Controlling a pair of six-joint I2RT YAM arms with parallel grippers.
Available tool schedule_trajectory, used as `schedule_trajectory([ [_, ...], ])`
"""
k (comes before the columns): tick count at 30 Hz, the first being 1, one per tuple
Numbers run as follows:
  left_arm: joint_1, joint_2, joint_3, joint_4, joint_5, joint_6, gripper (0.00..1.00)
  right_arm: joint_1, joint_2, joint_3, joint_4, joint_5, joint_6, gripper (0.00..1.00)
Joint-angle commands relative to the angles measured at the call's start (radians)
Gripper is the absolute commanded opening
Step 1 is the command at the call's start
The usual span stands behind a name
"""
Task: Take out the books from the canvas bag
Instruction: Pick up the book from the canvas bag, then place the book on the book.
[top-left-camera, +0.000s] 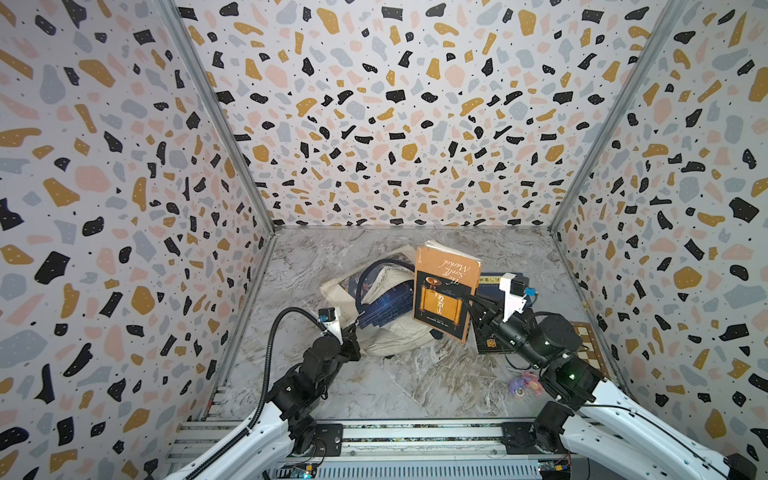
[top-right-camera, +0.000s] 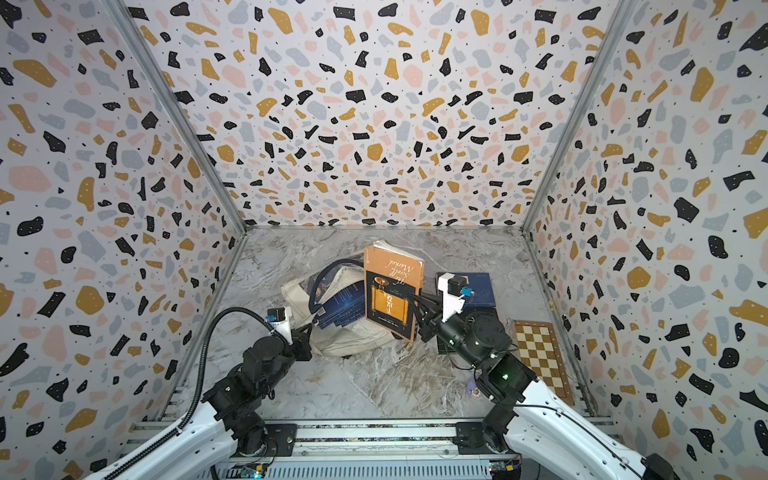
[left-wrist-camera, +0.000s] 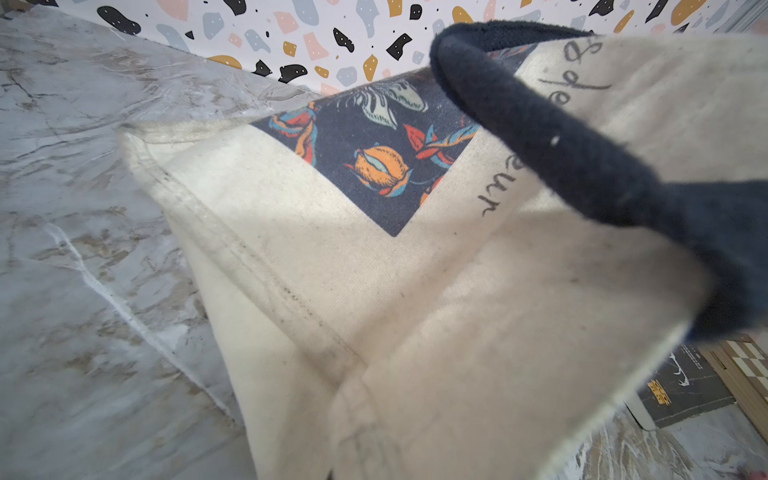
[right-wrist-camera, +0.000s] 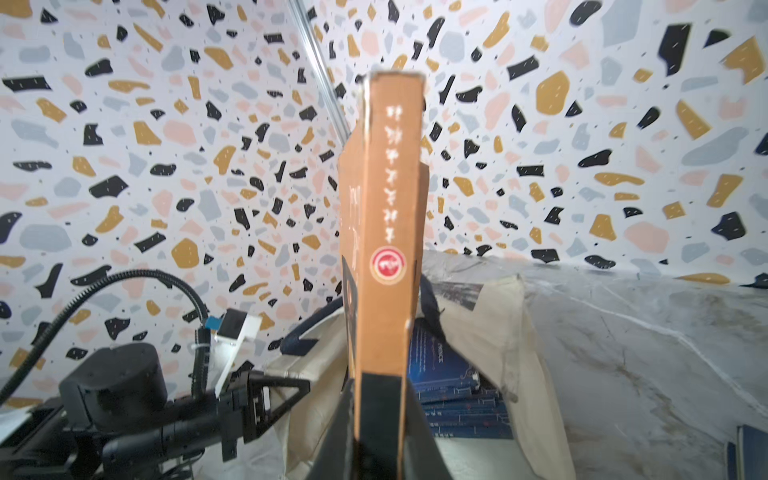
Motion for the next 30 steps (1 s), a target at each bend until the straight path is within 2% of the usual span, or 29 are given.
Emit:
schedule_trajectory([
  [1, -0.001, -0.007, 0.021, 0.014, -0.013, -0.002, 0.0, -0.005, -0.059, 0.027, 0.004, 0.14, 0.073, 0.0],
  [5, -0.001, -0.008, 0.021, 0.014, -0.013, -0.002, 0.0, -0.013, -0.111, 0.05, -0.206, 0.449, 0.254, 0.0],
  [8, 0.0, -0.007, 0.021, 0.012, -0.012, -0.002, 0.0, -0.033, -0.126, 0.07, -0.387, 0.621, 0.42, 0.0],
  [11, 0.0, -0.012, 0.021, 0.011, -0.012, -0.002, 0.0, -0.055, -0.133, 0.061, -0.491, 0.717, 0.551, 0.0],
  [17, 0.0, -0.013, 0.021, 0.008, -0.012, -0.002, 0.0, -0.089, -0.151, 0.003, -0.654, 0.804, 0.863, 0.0],
  [20, 0.0, -0.012, 0.021, 0.009, -0.012, -0.002, 0.0, -0.102, -0.15, -0.021, -0.704, 0.809, 0.99, 0.0],
  [30, 0.0, -0.009, 0.021, 0.011, -0.01, -0.003, 0.0, -0.121, -0.115, -0.138, -0.736, 0.76, 1.294, 0.0],
])
